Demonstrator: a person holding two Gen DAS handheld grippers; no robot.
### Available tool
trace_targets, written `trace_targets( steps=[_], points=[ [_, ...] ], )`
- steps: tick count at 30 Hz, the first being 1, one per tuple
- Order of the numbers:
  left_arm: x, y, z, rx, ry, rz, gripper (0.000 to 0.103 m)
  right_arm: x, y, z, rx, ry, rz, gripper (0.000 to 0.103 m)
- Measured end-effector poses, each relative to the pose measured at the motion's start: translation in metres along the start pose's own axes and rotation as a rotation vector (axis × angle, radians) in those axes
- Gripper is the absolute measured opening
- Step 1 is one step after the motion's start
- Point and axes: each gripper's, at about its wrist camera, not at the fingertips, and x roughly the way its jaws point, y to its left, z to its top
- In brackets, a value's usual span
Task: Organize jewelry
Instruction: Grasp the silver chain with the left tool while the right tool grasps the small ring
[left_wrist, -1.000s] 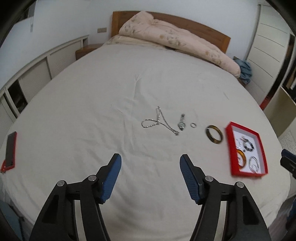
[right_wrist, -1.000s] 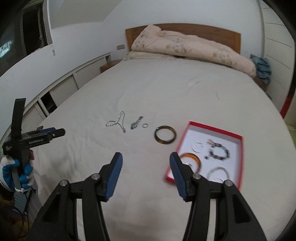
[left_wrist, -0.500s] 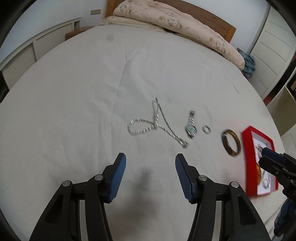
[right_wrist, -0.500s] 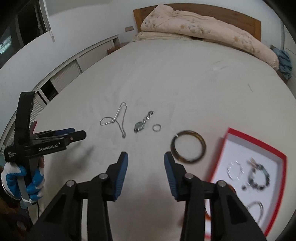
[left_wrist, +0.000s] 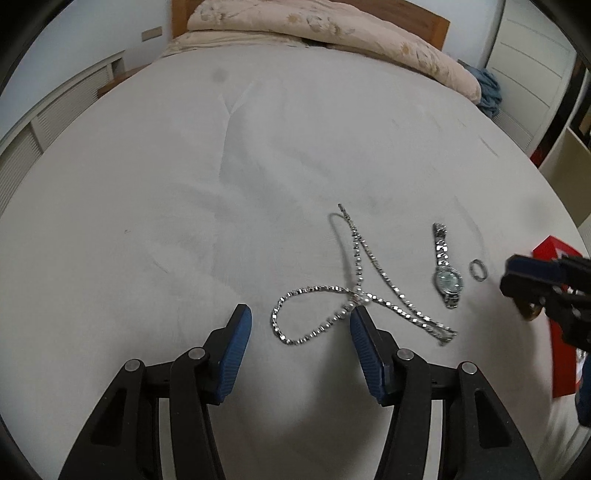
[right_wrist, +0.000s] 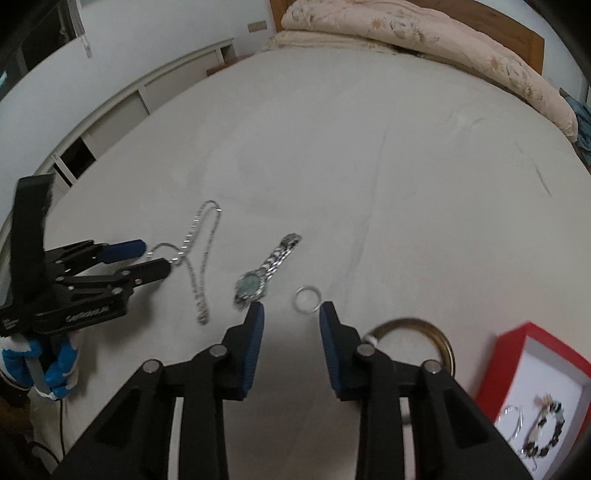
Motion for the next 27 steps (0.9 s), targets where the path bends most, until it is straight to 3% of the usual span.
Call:
trace_targets(
  steps=[5, 7, 10, 12, 13, 21, 27],
  points=[
    [0.005, -0.005, 0.001, 0.038, -0.01, 0.001, 0.057, 0.027, -0.004, 0.004, 0.006, 0.069, -0.042, 0.029],
    [0.006, -0.007, 0.0, 0.044, -0.014, 0.006, 0.056, 0.033, -0.003, 0.003, 0.002, 0.082, -0.052, 0.024],
    [0.004, -0.009, -0.002, 0.056, -0.024, 0.005, 0.037, 0.035, -0.002, 0.002, -0.004, 0.075, -0.048, 0.019],
    [0.003, -0.011, -0.003, 0.056, -0.022, 0.001, 0.009, 0.034, -0.001, 0.0, -0.014, 0.066, -0.049, 0.019],
    [0.002, -0.011, -0.002, 0.058, -0.019, 0.001, 0.006, 0.034, -0.002, -0.001, -0.013, 0.061, -0.046, 0.019],
    [-0.02, -0.018, -0.008, 0.018, -0.028, 0.011, 0.005, 0.009, -0.003, -0.009, 0.033, -0.009, -0.002, 0.018],
    [-0.057, -0.024, -0.012, -0.008, -0.059, 0.009, 0.005, -0.043, 0.006, -0.02, 0.052, -0.079, 0.016, 0.018]
  ],
)
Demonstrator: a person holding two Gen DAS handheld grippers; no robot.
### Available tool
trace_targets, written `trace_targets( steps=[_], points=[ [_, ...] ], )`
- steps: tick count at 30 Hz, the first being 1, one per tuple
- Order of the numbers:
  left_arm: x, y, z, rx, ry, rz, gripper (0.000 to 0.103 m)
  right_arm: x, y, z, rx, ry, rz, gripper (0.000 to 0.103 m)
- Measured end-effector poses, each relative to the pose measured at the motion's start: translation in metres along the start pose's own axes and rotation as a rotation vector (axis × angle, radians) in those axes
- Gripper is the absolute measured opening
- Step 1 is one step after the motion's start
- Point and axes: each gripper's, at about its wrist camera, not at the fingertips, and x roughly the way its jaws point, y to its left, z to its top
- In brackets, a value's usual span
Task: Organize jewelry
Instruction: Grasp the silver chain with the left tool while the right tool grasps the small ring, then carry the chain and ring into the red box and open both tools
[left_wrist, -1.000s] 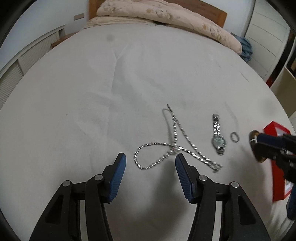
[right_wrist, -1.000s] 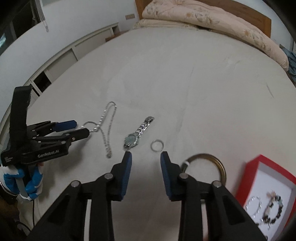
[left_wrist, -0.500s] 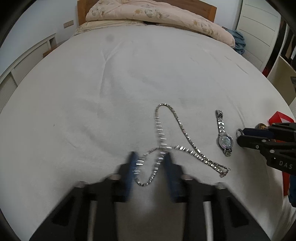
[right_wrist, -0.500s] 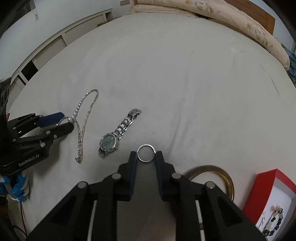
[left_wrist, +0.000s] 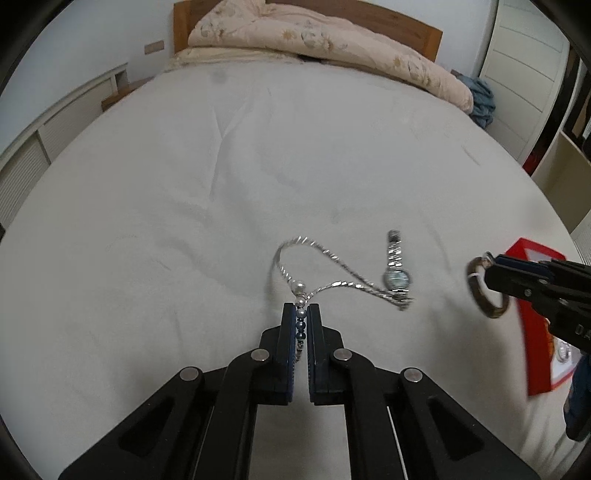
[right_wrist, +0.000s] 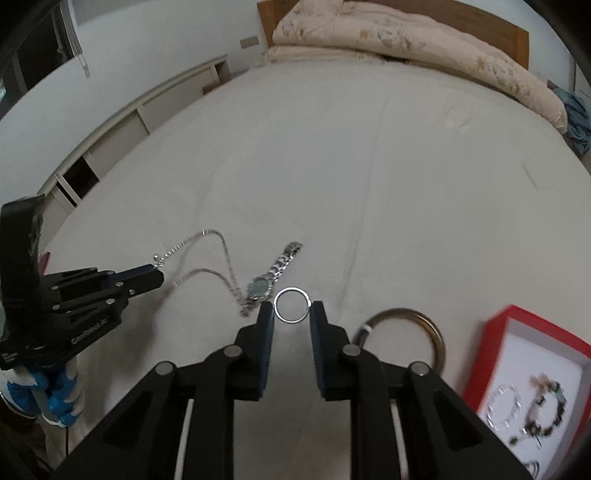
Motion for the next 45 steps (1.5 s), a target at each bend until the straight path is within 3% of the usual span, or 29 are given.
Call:
trace_targets(
  steps=[8, 15, 23, 28, 33, 37, 45],
  points=[
    [-0.071, -0.018, -0.007, 0.031, -0.066, -0.008, 0.005, -0.094, 0.004, -0.027, 0.039, -0.078, -0.029, 0.018],
    [-0.119, -0.05, -0.01, 0.064, -0.128, -0.059, 0.005, -0.169, -0.015, -0.058, 0.072, -0.131, -0.085, 0.018],
    [-0.174, -0.132, 0.005, 0.138, -0.214, -0.137, 0.005, -0.237, -0.052, -0.092, 0.117, -0.188, -0.151, 0.018],
    [-0.189, -0.185, 0.026, 0.184, -0.248, -0.212, 0.005, -0.262, -0.083, -0.106, 0.149, -0.201, -0.187, 0.018],
    [-0.166, -0.234, 0.046, 0.227, -0.228, -0.262, 0.005, -0.268, -0.119, -0.113, 0.17, -0.196, -0.22, 0.018],
    [-0.124, -0.267, 0.058, 0.26, -0.175, -0.267, 0.005, -0.25, -0.148, -0.116, 0.204, -0.172, -0.216, 0.018],
    [-0.022, -0.292, 0.053, 0.289, -0.001, -0.253, 0.005, -0.156, -0.196, -0.117, 0.256, -0.045, -0.155, 0.018]
  ],
)
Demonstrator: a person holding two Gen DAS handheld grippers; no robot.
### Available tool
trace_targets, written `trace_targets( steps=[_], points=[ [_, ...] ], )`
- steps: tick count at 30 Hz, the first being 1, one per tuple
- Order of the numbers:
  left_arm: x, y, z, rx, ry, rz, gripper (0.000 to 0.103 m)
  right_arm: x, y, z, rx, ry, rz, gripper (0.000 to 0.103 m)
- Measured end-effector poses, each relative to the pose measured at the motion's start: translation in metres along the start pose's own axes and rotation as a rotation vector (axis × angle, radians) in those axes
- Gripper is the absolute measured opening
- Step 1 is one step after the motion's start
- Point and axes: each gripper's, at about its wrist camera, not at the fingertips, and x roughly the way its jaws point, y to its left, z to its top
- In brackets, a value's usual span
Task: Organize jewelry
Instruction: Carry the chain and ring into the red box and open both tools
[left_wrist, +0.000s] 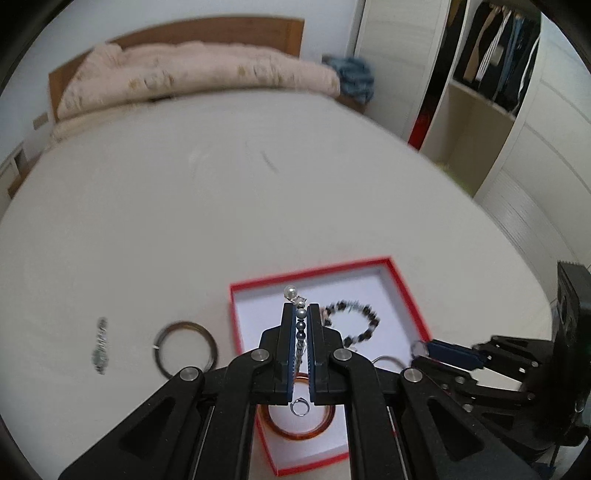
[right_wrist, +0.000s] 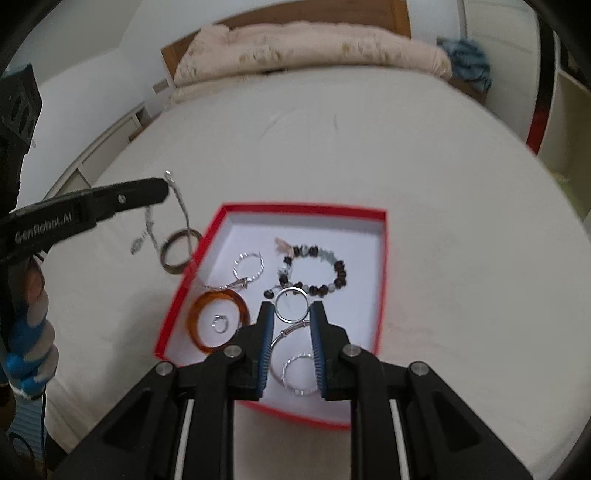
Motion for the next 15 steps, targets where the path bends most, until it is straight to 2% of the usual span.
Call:
trace_targets(
  steps=[5, 15],
  points=[
    [0.046, 0.001, -0.014, 0.007, 0.076, 0.009, 0.005, 0.047, -0.007, 0.002, -0.003, 0.047, -0.001, 0.019],
    [0.077, 0.011, -0.032, -0.019, 0.133, -0.011, 0.006, 0.087, -0.018, 0.017, -0.024, 0.086, -0.053, 0.02]
  ],
)
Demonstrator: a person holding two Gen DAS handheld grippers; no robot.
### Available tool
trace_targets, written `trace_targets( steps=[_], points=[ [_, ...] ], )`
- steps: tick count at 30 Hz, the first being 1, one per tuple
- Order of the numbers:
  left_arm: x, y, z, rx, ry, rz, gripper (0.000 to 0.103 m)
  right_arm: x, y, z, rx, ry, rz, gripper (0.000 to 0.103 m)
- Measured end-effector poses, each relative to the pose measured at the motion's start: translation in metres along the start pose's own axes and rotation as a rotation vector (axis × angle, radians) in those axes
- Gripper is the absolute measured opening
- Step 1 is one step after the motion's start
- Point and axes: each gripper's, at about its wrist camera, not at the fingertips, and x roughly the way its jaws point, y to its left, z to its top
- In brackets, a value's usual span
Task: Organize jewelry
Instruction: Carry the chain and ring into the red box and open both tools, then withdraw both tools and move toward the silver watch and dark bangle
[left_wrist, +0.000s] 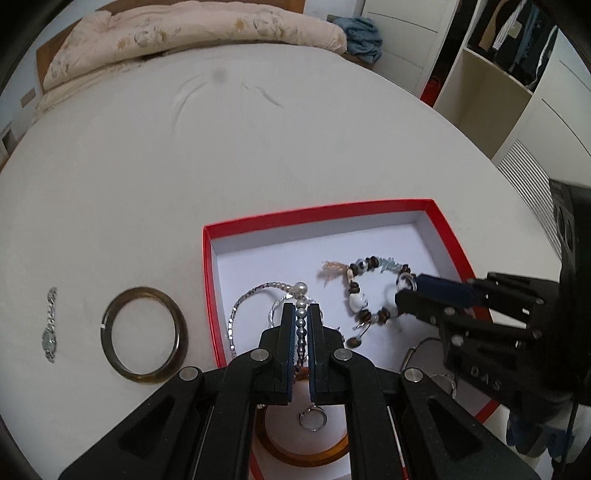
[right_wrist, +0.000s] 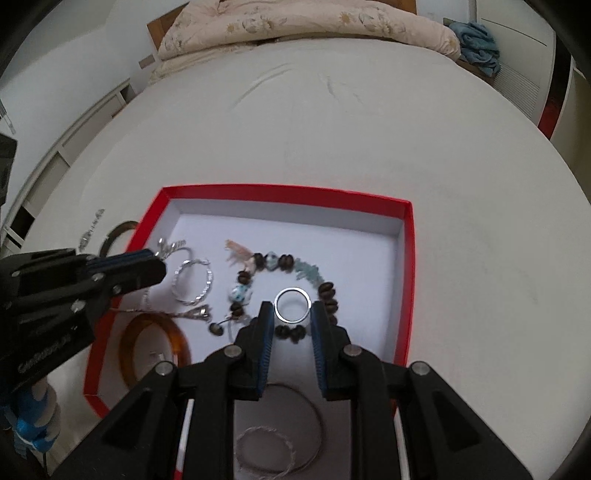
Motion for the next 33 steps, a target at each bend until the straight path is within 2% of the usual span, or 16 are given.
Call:
trace_targets(
  steps=[4, 6, 7, 8, 10, 12, 13, 15, 17, 24, 28, 31, 33],
  points=[
    [0.006, 0.002, -0.003, -0.008, 0.031, -0.018, 0.006, 0.002, 0.0, 0.001, -0.008, 0.019, -0.011, 0.02],
    [0.007, 0.003, -0.003, -0.015, 0.033, -0.021, 0.009, 0.001, 0.002, 0.002, -0.01, 0.027, -0.021, 0.025],
    [0.005, 0.003, -0.004, -0.02, 0.033, -0.023, 0.009, -0.002, 0.0, 0.004, -0.01, 0.028, -0.025, 0.031],
    [0.002, 0.003, -0.004, -0.023, 0.029, -0.026, 0.01, -0.005, 0.0, 0.002, -0.008, 0.025, -0.031, 0.032],
    [-0.006, 0.0, -0.004, -0.023, 0.019, -0.036, 0.011, -0.015, -0.001, 0.001, 0.0, 0.017, -0.039, 0.033],
    [-0.017, -0.005, -0.003, -0.012, 0.007, -0.039, 0.016, -0.028, -0.003, 0.0, 0.009, 0.006, -0.049, 0.033],
    [-0.028, -0.009, -0.003, -0.006, -0.009, -0.04, 0.017, -0.037, -0.003, -0.002, 0.015, -0.005, -0.054, 0.033],
    [-0.049, -0.015, -0.003, -0.005, -0.036, -0.047, 0.029, -0.061, -0.003, -0.006, 0.034, -0.035, -0.061, 0.033],
    [-0.076, -0.021, -0.006, 0.0, -0.073, -0.046, 0.033, -0.086, -0.001, -0.012, 0.053, -0.067, -0.065, 0.033],
    [-0.178, -0.038, -0.035, -0.002, -0.215, -0.021, 0.033, -0.181, 0.029, -0.033, 0.074, -0.193, -0.082, 0.033],
    [-0.245, -0.027, -0.057, -0.037, -0.305, 0.048, 0.033, -0.237, 0.055, -0.042, 0.065, -0.285, -0.087, 0.038],
    [-0.297, -0.013, -0.086, -0.063, -0.374, 0.112, 0.039, -0.276, 0.078, -0.049, 0.067, -0.38, -0.058, 0.044],
    [-0.322, -0.008, -0.101, -0.06, -0.419, 0.167, 0.043, -0.291, 0.091, -0.056, 0.067, -0.421, -0.031, 0.044]
  ],
)
